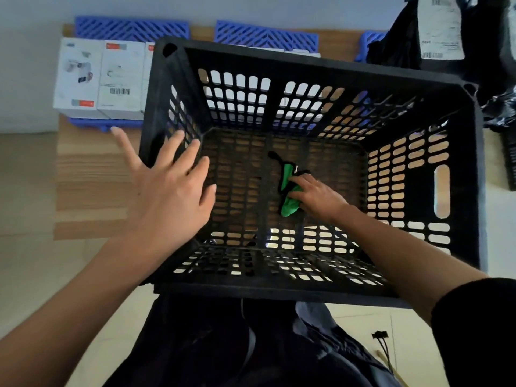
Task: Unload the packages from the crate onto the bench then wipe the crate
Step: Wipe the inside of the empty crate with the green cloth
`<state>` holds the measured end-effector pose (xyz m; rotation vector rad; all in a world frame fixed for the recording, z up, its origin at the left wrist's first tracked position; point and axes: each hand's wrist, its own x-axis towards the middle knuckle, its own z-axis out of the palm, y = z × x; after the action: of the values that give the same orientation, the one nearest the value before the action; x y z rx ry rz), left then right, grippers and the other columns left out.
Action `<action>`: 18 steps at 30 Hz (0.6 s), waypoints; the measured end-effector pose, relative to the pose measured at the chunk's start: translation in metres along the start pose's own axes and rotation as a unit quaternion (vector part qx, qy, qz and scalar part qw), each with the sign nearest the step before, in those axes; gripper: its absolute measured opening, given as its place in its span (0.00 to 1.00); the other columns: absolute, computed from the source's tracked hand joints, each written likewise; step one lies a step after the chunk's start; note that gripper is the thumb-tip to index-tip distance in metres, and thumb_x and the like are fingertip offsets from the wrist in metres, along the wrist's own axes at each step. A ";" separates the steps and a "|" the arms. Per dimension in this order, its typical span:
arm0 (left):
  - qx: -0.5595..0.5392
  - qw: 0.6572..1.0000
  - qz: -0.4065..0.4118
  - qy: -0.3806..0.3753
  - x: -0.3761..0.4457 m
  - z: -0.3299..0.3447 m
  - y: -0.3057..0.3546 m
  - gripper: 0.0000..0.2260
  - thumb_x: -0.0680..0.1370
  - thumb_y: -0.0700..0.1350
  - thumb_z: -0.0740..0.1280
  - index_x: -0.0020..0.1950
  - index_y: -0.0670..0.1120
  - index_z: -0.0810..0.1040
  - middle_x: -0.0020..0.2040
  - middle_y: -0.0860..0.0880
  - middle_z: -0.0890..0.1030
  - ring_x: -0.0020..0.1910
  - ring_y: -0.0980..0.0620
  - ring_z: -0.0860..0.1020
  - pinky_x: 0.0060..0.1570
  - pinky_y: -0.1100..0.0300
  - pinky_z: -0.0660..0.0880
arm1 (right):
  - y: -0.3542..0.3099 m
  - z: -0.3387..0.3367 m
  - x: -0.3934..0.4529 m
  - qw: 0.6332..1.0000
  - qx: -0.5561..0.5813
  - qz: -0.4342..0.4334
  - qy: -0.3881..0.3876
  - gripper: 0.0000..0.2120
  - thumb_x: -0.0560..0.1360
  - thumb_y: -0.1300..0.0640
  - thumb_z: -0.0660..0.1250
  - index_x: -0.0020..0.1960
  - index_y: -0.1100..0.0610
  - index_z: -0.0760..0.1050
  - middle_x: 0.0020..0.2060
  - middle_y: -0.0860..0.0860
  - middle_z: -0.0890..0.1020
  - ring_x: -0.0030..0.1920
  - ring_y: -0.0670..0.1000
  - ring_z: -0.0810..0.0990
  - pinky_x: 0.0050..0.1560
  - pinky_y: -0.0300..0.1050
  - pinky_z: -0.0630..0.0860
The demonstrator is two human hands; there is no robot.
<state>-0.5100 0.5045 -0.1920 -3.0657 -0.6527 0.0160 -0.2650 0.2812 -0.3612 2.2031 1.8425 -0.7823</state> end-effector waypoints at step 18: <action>-0.060 0.995 -0.081 0.019 0.006 0.001 0.006 0.19 0.80 0.53 0.60 0.61 0.44 0.82 0.60 0.49 0.84 0.66 0.46 0.76 0.59 0.39 0.65 | -0.076 -0.027 0.042 0.965 0.152 -0.139 0.161 0.18 0.72 0.67 0.73 0.61 0.66 0.79 0.67 0.64 0.75 0.67 0.65 0.73 0.69 0.57 0.71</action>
<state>-0.5020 0.5010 -0.1934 -3.1041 -0.9319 -0.0864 -0.3254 0.3463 -0.3437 2.4027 2.3710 -0.8452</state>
